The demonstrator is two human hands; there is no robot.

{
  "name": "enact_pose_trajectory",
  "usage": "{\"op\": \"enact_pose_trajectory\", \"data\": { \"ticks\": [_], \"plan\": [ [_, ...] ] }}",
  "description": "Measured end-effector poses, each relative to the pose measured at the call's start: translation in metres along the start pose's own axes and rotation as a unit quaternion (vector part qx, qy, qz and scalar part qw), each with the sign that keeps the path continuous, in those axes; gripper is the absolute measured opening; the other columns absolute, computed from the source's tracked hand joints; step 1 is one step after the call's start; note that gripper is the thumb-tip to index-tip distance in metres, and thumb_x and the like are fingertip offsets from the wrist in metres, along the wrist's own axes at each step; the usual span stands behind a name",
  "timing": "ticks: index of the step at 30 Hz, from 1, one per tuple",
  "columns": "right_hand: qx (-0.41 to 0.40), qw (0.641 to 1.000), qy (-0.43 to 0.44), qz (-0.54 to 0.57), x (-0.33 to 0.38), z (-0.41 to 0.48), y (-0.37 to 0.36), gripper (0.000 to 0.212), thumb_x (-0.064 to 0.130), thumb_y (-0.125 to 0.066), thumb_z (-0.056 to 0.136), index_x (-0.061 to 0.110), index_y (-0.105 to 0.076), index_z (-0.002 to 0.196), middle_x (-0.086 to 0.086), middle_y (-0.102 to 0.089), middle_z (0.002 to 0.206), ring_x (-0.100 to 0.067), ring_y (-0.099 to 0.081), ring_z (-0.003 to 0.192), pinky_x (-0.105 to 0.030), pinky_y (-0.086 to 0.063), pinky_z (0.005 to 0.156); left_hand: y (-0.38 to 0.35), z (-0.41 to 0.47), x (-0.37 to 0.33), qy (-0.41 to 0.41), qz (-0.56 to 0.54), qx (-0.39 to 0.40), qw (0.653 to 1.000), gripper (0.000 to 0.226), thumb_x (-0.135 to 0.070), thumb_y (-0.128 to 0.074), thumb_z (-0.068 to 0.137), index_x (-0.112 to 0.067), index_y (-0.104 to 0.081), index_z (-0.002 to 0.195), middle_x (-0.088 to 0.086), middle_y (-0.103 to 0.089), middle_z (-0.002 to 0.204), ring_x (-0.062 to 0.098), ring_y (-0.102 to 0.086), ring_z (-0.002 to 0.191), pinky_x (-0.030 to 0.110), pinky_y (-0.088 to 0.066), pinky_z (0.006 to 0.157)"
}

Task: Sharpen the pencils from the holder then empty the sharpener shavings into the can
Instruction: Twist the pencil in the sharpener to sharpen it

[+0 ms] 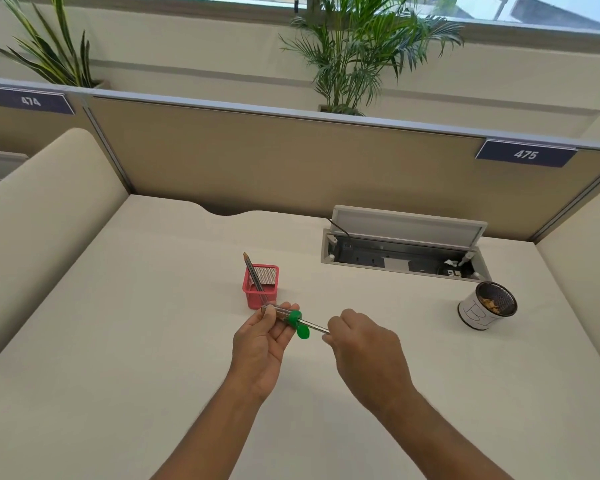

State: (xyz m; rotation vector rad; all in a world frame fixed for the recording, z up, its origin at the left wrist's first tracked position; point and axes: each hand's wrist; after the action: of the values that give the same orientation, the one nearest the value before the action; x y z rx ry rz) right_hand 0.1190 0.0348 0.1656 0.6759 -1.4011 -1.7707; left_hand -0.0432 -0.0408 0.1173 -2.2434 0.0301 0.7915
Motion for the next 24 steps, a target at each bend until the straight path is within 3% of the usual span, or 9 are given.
{"op": "enact_pose_trajectory", "data": {
  "ticks": [4, 6, 9, 11, 13, 16, 18, 20, 24],
  "plan": [
    [0.036, 0.998, -0.049, 0.005, -0.005, 0.003, -0.003, 0.034, 0.041, -0.065, 0.097, 0.024, -0.050, 0.072, 0.007, -0.049, 0.062, -0.017, -0.039, 0.049, -0.027, -0.026, 0.041, 0.000, 0.000, -0.002, 0.001, 0.007, 0.010, 1.000, 0.037, -0.010, -0.051, 0.111, 0.011, -0.055, 0.141, 0.028, -0.075, 0.125, 0.035, -0.079, 0.111, 0.040, -0.068, 0.086],
    [0.124, 0.981, -0.115, 0.096, -0.010, 0.006, -0.004, 0.038, 0.048, -0.045, 0.106, 0.022, -0.058, 0.080, 0.005, -0.061, 0.071, -0.018, -0.055, 0.061, -0.034, -0.042, 0.050, 0.000, 0.000, -0.004, 0.006, 0.020, 0.016, 1.000, 0.036, -0.010, -0.052, 0.111, 0.010, -0.056, 0.141, 0.030, -0.073, 0.129, 0.037, -0.078, 0.113, 0.041, -0.067, 0.089],
    [0.187, 0.943, -0.179, 0.208, -0.014, 0.009, -0.003, 0.041, 0.048, -0.047, 0.105, 0.019, -0.066, 0.082, 0.002, -0.069, 0.075, -0.020, -0.065, 0.069, -0.045, -0.056, 0.066, 0.000, -0.002, -0.002, 0.013, 0.028, 0.014, 0.999, 0.034, -0.009, -0.052, 0.111, 0.009, -0.058, 0.139, 0.030, -0.072, 0.130, 0.038, -0.077, 0.115, 0.044, -0.066, 0.092],
    [0.167, 0.938, -0.188, 0.237, -0.012, 0.009, -0.002, 0.034, 0.053, -0.062, 0.096, 0.021, -0.064, 0.087, 0.003, -0.068, 0.077, -0.017, -0.063, 0.069, -0.040, -0.053, 0.060, 0.000, -0.002, -0.001, 0.010, 0.027, 0.015, 0.999, 0.033, -0.009, -0.052, 0.111, 0.007, -0.058, 0.139, 0.030, -0.073, 0.131, 0.038, -0.077, 0.115, 0.044, -0.065, 0.095],
    [0.154, 0.941, -0.178, 0.244, -0.009, 0.006, -0.001, 0.038, 0.055, -0.077, 0.083, 0.025, -0.058, 0.093, 0.007, -0.061, 0.082, -0.013, -0.057, 0.071, -0.028, -0.044, 0.059, -0.001, 0.000, -0.002, 0.004, 0.026, 0.015, 1.000, 0.034, -0.010, -0.053, 0.110, 0.006, -0.058, 0.139, 0.028, -0.075, 0.128, 0.037, -0.077, 0.115, 0.043, -0.064, 0.096],
    [0.104, 0.980, -0.105, 0.137, -0.006, 0.002, 0.000, 0.033, 0.041, -0.076, 0.090, 0.026, -0.047, 0.085, 0.009, -0.050, 0.081, -0.018, -0.050, 0.069, -0.030, -0.046, 0.059, -0.002, 0.000, -0.002, 0.000, 0.025, 0.009, 1.000, 0.035, -0.011, -0.053, 0.110, 0.007, -0.058, 0.140, 0.026, -0.077, 0.125, 0.036, -0.078, 0.113, 0.042, -0.065, 0.093],
    [0.050, 0.995, -0.058, 0.069, -0.004, 0.000, -0.001, 0.033, 0.034, -0.080, 0.087, 0.024, -0.049, 0.079, 0.008, -0.047, 0.073, -0.017, -0.042, 0.058, -0.031, -0.038, 0.044, -0.002, -0.002, -0.002, -0.003, 0.019, 0.006, 1.000, 0.036, -0.011, -0.053, 0.110, 0.008, -0.058, 0.141, 0.027, -0.076, 0.125, 0.036, -0.078, 0.112, 0.042, -0.066, 0.092],
    [0.033, 0.999, -0.016, 0.028, -0.001, 0.000, 0.002, 0.035, 0.029, -0.086, 0.080, 0.022, -0.052, 0.073, 0.007, -0.047, 0.066, -0.016, -0.034, 0.054, -0.028, -0.025, 0.039, -0.002, -0.002, -0.001, -0.007, 0.013, 0.003, 1.000, 0.037, -0.011, -0.053, 0.111, 0.010, -0.056, 0.141, 0.027, -0.077, 0.124, 0.035, -0.079, 0.111, 0.041, -0.067, 0.090],
    [0.058, 0.998, 0.003, 0.025, 0.000, 0.002, 0.005, 0.034, 0.031, -0.080, 0.088, 0.021, -0.050, 0.073, 0.008, -0.042, 0.063, -0.016, -0.031, 0.051, -0.026, -0.024, 0.040, -0.003, -0.001, -0.001, -0.007, 0.018, 0.003, 1.000, 0.036, -0.011, -0.051, 0.111, 0.009, -0.057, 0.141, 0.026, -0.078, 0.122, 0.034, -0.080, 0.109, 0.039, -0.067, 0.089]
  ]
}}
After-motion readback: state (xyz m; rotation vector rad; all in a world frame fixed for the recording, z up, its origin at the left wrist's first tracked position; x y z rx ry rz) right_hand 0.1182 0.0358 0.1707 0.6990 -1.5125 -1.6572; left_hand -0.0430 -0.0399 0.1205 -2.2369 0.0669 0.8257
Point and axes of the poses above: each hand's wrist, its own z-axis towards the middle knuckle, its own y-axis out of the back of the hand, x = y × z
